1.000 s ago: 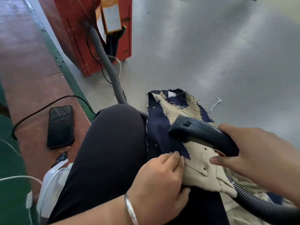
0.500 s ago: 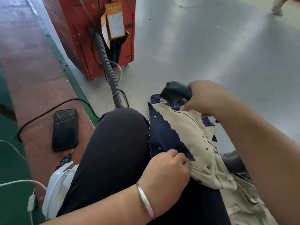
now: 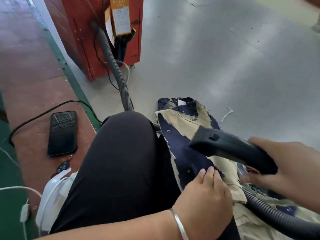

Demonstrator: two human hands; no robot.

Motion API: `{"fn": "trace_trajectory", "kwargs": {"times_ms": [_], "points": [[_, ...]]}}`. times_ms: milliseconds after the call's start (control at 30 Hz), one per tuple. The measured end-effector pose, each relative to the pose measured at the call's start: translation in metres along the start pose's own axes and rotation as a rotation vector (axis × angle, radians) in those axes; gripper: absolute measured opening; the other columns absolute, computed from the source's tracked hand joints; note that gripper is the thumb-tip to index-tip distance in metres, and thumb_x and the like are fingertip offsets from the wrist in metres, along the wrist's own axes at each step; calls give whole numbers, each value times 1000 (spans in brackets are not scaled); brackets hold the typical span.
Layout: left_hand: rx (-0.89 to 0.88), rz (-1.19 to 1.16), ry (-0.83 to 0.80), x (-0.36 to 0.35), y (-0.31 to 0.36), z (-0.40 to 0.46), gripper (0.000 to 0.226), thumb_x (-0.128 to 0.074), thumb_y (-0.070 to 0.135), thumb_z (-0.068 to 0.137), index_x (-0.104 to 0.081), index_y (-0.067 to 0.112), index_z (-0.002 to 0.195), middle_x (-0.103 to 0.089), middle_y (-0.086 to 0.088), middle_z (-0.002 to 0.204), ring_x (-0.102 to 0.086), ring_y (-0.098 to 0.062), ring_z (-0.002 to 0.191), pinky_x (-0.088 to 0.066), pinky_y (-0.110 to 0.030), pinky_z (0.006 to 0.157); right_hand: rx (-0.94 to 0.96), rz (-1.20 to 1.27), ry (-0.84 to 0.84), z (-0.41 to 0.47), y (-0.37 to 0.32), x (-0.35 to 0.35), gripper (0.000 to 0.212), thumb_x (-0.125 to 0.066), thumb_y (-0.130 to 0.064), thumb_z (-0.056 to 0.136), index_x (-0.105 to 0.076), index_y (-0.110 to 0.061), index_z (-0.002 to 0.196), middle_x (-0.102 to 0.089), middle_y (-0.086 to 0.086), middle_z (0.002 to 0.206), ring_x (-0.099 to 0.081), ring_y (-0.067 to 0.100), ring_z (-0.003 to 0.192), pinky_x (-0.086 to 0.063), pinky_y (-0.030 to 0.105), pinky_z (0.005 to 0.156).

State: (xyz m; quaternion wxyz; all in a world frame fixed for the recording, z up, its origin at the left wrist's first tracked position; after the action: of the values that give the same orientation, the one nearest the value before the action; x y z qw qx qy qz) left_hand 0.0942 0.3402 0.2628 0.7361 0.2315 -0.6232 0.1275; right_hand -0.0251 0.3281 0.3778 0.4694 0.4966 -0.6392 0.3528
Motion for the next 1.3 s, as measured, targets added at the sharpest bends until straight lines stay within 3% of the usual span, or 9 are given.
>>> {"fn": "trace_trajectory", "kwargs": {"times_ms": [100,200,333,500,767,933,1033,1133,1300], "points": [[-15,-47,-29,-4,0,1,41,-38,18,75,-78,21,87,-74,1,94,-69,-13,95,-55,-25,82,-21,-65,-56,10,-12,-9,40,-72,-66,70,-40,-50,86,-57,-14,63,-49,-4,56,-41,24,53],[-12,-112,-95,-2,-3,1,41,-37,21,75,-77,25,85,-74,4,96,-68,-10,96,-55,-24,82,0,-101,-100,34,-32,-8,39,-69,-63,76,-41,-36,80,-53,-14,67,-47,-3,59,-33,22,50],[19,-106,-104,-6,0,0,43,-35,25,77,-76,29,84,-73,10,97,-67,-6,98,-53,-22,84,96,-63,-35,77,-64,-8,38,-72,-56,78,-43,-33,88,-46,-14,72,-50,18,74,-33,30,53],[160,-200,-47,0,1,2,43,-34,35,77,-76,33,79,-71,20,87,-63,6,91,-48,-16,87,81,-5,72,140,-90,-11,32,-70,-45,83,-44,-27,90,-56,-3,85,-51,25,77,-34,30,63],[-87,-180,41,13,-33,-2,36,-39,17,76,-72,26,87,-70,13,92,-65,-2,95,-48,-18,91,14,295,55,70,-8,10,32,-82,-43,70,-54,-31,78,-62,-9,55,-59,9,41,-49,33,46],[-76,-98,90,4,-15,-3,33,-45,11,78,-77,17,85,-74,0,93,-69,-13,92,-54,-24,80,-16,179,96,2,17,-1,42,-69,-72,55,-51,-46,83,-61,-25,65,-60,3,64,-48,36,47],[-20,-15,111,-3,-3,-4,36,-42,5,83,-77,14,87,-74,-6,95,-70,-16,91,-56,-25,74,-13,124,-5,-5,7,-15,44,-78,-68,59,-47,-52,86,-61,-28,68,-55,4,49,-45,31,49],[69,-17,83,-2,-3,-4,52,-28,1,87,-78,15,88,-74,-4,95,-70,-15,90,-57,-24,73,-32,47,-83,10,-6,-21,38,-75,-65,66,-45,-48,82,-57,-15,60,-51,-3,57,-36,22,51],[54,5,0,-2,-6,-5,46,-35,5,82,-78,20,87,-74,1,95,-71,-13,88,-57,-23,71,21,56,-87,53,-37,-14,37,-76,-53,75,-43,-36,76,-53,-15,69,-47,-2,62,-35,26,54]]}}
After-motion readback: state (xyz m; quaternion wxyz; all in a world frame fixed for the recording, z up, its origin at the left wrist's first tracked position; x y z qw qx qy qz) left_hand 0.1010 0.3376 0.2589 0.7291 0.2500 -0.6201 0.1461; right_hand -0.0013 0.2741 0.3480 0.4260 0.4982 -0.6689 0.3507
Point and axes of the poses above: each hand's wrist, its own z-axis towards the middle knuckle, its own x-axis out of the back of the hand, y = z × x, the point moved 4 cm from there along z, towards the middle knuckle
